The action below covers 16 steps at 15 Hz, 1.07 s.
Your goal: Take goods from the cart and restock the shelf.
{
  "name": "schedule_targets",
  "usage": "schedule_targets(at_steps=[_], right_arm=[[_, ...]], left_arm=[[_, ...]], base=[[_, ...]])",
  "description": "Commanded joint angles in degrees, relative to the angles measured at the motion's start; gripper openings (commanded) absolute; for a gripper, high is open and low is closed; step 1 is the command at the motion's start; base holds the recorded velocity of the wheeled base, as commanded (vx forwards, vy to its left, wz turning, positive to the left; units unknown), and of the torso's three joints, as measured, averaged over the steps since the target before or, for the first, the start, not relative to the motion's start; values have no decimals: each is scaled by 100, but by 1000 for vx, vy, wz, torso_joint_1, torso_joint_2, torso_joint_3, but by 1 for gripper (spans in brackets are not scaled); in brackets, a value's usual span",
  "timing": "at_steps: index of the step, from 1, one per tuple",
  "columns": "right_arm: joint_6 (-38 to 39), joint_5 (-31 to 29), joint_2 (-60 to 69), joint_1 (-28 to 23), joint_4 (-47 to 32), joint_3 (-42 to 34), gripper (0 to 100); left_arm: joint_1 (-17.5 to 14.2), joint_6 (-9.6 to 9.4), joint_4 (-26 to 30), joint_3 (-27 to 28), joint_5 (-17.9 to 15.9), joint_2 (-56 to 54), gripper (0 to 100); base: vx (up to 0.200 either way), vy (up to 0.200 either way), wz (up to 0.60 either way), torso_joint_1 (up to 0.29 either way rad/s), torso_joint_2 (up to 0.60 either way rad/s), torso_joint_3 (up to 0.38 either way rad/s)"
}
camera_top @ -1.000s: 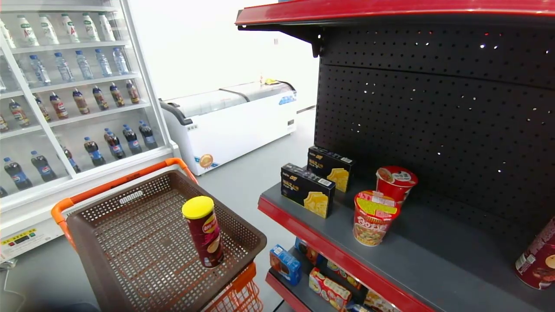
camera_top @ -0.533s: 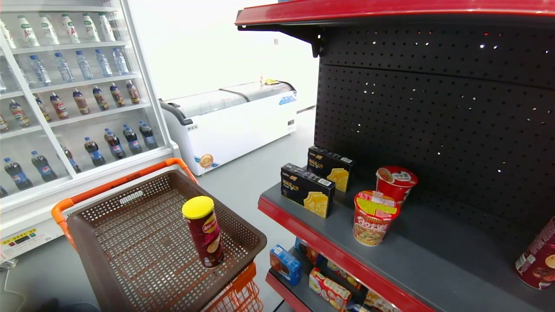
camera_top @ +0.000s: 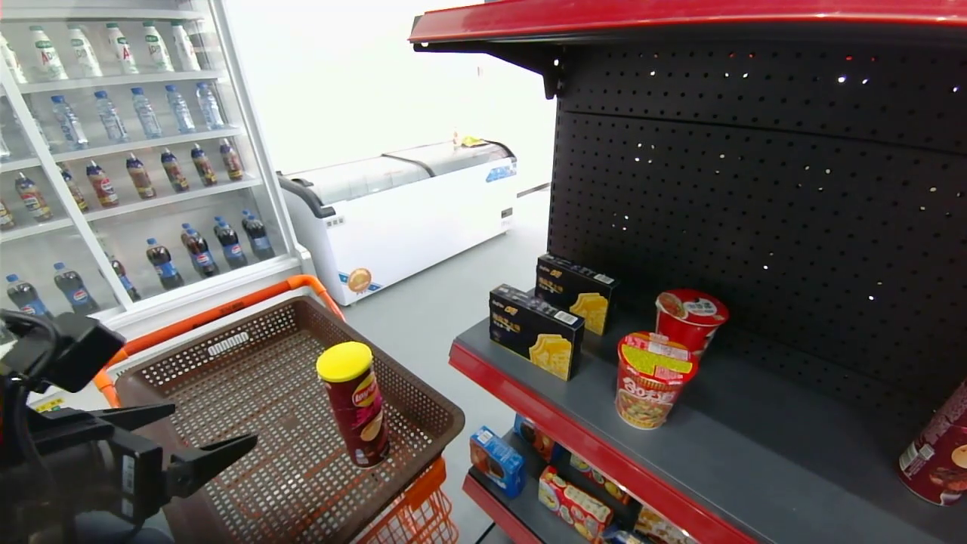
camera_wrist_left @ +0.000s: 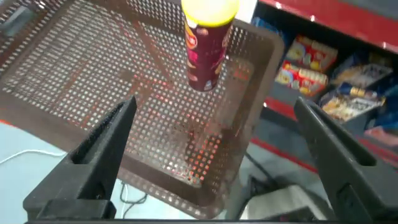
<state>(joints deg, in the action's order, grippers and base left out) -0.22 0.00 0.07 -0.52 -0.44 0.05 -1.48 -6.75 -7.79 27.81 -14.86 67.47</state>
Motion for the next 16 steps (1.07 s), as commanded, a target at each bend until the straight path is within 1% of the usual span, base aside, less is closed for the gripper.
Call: schedule_targets(at_steps=[1,2,3,4,6,7,10,13,14,15,16], right_arm=[[-4,0,-7,0,0,-5,100],[-4,0,-7,0,0,4,100],[-4,0,-7,0,0,-5,100],[-4,0,-7,0,0,-5,100],[-4,0,-7,0,0,-5,100],[-4,0,-7,0,0,4,100],[-4,0,-7,0,0,-5,100],[-4,0,-7,0,0,-5,100],[4,0,-7,0,0,-5,100],[-4,0,-7,0,0,4,100],[-4,0,-7,0,0,-5,100]], left_arm=[[-143,-344,-65,-38,-140,873,100],[-239,-581,-153,-47,-263,1110,100],[-397,-748,-390,-65,-395,1374,100],[-494,-845,-575,-65,-492,1620,100],[-608,-977,-759,-38,-615,1962,100],[-670,-1091,-1146,-38,-738,2296,100],[-652,-1091,-1743,-56,-782,2780,100],[-564,-1082,-2543,-47,-790,3307,100],[-494,-1065,-2649,-47,-790,3386,100],[-318,-1039,-2860,-21,-790,3588,100],[-169,-1003,-2930,5,-790,3668,100]], base=[[0,0,0,0,0,0],[0,0,0,0,0,0],[0,0,0,0,0,0],[0,0,0,0,0,0],[0,0,0,0,0,0],[0,0,0,0,0,0],[0,0,0,0,0,0],[0,0,0,0,0,0],[0,0,0,0,0,0],[0,0,0,0,0,0],[0,0,0,0,0,0]])
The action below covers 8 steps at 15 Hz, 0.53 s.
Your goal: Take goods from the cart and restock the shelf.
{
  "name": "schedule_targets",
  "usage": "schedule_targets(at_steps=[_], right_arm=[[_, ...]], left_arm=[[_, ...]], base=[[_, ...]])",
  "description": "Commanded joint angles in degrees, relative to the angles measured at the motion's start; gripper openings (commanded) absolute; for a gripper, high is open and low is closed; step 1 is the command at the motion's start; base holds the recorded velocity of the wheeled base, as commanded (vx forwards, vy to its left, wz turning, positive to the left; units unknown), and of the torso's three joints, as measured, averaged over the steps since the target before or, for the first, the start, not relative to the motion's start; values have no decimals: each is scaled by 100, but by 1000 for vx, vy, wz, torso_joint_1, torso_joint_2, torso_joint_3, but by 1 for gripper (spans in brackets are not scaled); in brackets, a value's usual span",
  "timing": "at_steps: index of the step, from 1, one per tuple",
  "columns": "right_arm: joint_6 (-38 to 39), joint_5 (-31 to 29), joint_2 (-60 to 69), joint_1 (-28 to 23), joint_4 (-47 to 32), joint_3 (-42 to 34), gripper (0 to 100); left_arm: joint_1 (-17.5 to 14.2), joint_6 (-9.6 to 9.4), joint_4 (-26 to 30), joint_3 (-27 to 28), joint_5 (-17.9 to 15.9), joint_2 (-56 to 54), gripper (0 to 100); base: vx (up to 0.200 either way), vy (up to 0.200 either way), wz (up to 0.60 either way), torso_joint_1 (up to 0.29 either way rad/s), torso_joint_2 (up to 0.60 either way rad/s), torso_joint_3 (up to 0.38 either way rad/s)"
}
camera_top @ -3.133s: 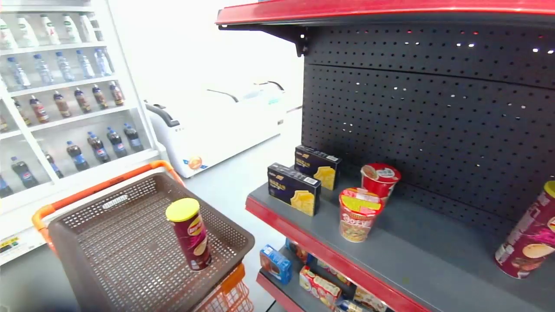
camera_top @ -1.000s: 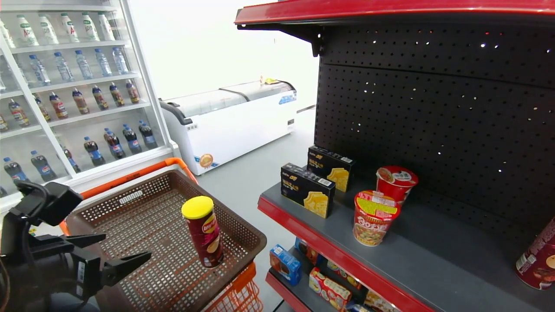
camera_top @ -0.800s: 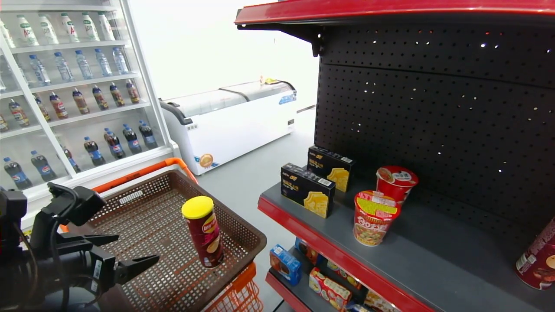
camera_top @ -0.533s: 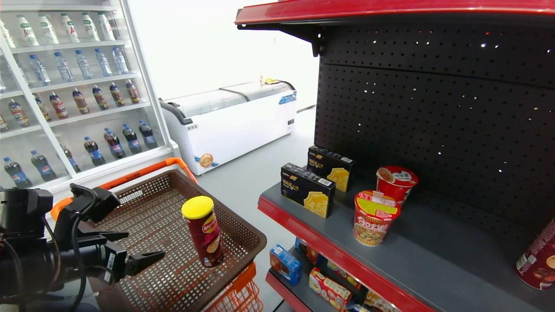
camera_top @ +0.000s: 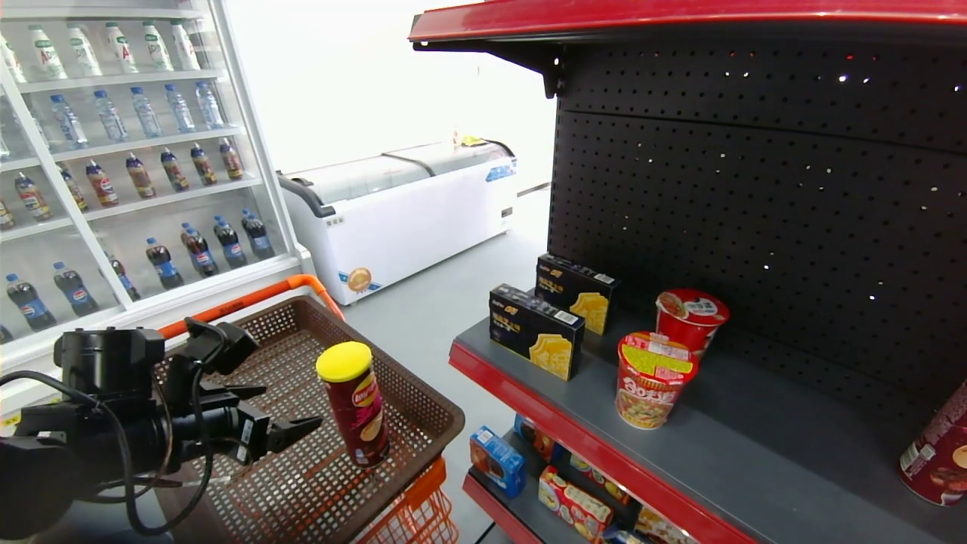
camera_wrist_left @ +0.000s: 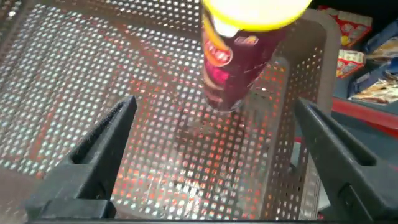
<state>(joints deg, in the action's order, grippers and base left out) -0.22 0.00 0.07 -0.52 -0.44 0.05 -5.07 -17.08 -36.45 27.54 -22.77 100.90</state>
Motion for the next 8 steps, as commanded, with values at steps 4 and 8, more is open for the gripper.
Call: schedule_targets(at_steps=[4,8], right_arm=[[4,0,-7,0,0,-5,100],[-4,0,-7,0,0,4,100]], left_arm=[[744,354,-460,208,10,720,100],[815,346,-917,278,54,1204,100]], base=[[0,0,0,0,0,0],[0,0,0,0,0,0]])
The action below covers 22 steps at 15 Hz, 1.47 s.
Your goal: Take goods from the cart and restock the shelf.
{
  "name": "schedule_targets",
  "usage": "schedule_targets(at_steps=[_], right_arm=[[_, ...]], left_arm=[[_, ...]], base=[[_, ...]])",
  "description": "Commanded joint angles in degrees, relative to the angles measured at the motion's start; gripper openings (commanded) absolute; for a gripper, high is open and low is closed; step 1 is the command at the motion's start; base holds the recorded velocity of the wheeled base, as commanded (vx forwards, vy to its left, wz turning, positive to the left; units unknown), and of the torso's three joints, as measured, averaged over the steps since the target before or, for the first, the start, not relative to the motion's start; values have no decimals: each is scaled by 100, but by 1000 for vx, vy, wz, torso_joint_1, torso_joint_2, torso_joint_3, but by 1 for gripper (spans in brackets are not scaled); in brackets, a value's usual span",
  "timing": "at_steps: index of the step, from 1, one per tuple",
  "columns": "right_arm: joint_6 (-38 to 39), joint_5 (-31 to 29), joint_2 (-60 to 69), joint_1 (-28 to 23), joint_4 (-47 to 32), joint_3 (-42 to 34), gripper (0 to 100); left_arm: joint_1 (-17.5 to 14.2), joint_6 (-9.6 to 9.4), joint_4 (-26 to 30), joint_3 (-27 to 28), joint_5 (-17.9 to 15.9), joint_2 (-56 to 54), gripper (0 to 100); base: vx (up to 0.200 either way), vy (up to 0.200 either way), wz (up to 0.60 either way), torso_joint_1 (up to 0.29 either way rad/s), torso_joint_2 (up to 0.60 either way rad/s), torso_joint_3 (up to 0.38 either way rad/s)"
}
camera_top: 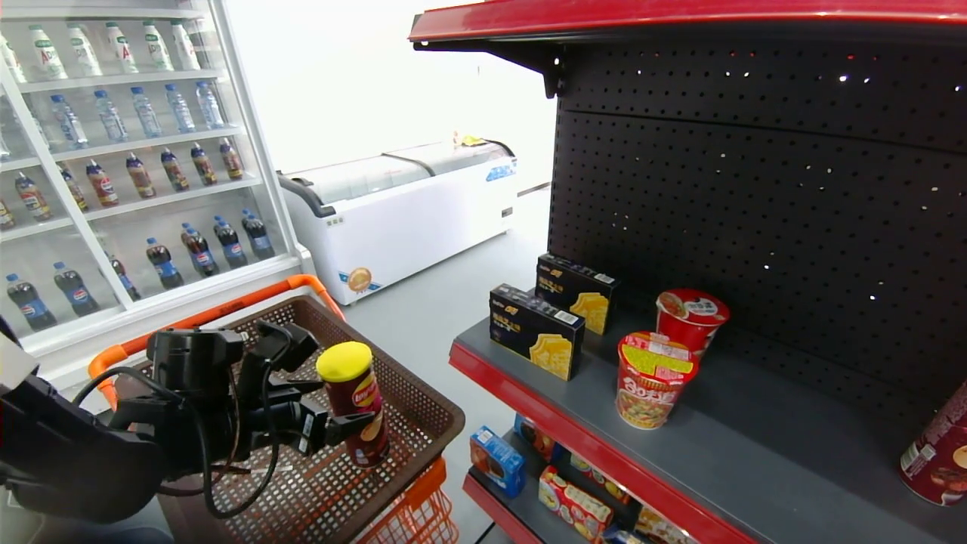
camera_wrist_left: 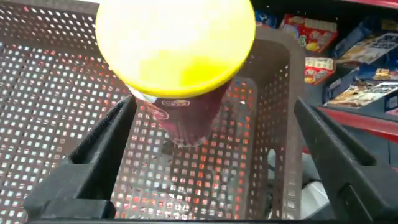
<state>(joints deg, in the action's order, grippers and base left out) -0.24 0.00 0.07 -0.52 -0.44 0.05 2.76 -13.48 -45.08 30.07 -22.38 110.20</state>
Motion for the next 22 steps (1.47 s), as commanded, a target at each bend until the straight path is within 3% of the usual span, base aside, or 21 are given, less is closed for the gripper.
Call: schedule_targets(at_steps=[1,4,8,11,22], right_arm=[[-2,0,-7,0,0,4,100],[-2,0,-7,0,0,-5,100],[-2,0,-7,0,0,4,100],[-2,0,-7,0,0,-5,100],[-2,0,-7,0,0,-5,100]], left_arm=[[32,-32,-133,7,15,362,100],[23,-32,-326,16,15,625,100],[23,-32,-1759,-37,15,1267,100],[41,-32,-2233,-46,15,1583,100],[85,47,-2690,165,-38,2075,100]], base=[[0,0,0,0,0,0],[0,0,0,0,0,0],[0,0,0,0,0,0],[0,0,0,0,0,0],[0,0,0,0,0,0]])
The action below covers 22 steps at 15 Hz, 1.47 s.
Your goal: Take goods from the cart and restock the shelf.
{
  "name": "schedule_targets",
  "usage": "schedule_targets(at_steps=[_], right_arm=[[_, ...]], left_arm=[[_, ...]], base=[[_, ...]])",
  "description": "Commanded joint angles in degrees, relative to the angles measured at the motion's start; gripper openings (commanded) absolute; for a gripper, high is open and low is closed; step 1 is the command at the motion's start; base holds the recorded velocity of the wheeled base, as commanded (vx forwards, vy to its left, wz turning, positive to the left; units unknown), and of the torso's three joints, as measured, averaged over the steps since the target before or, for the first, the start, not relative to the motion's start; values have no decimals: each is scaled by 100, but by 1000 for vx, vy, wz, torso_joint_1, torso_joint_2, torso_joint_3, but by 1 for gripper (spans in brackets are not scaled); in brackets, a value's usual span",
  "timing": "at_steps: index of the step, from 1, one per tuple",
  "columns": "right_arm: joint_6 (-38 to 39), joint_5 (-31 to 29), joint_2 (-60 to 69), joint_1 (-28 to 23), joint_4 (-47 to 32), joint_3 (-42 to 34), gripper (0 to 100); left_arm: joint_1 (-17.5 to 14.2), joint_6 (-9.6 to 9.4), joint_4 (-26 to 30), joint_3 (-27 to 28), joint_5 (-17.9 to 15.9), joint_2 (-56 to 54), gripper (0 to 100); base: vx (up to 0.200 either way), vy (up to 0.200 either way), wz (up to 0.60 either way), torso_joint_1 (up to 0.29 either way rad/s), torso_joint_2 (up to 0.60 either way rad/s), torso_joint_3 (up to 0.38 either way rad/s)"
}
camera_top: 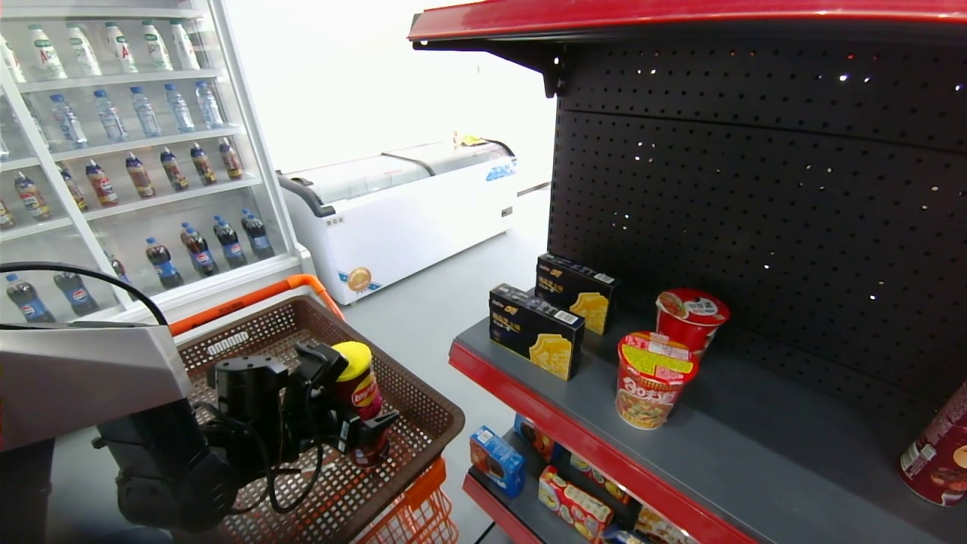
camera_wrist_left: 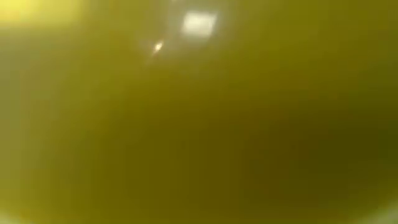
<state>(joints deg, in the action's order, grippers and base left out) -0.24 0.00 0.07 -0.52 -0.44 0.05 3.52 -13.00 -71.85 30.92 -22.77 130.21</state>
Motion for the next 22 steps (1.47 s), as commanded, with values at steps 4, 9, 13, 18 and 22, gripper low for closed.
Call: schedule_targets(at_steps=[4,9,13,18,22], right_arm=[[-2,0,-7,0,0,-5,100],[-2,0,-7,0,0,4,100],[-2,0,-7,0,0,-5,100],[-2,0,-7,0,0,-5,100],[-2,0,-7,0,0,-5,100]], left_arm=[[-1,-10,40,248,10,128,0],[-1,-10,57,178,10,5,0],[-1,113,145,-314,98,-945,0],[-62,693,998,-560,335,-2632,0],[-53,1045,1903,-947,555,-4214,0]], base=[[0,0,0,0,0,0],[0,0,0,0,0,0],[0,0,0,0,0,0],[0,0,0,0,0,0],[0,0,0,0,0,0]])
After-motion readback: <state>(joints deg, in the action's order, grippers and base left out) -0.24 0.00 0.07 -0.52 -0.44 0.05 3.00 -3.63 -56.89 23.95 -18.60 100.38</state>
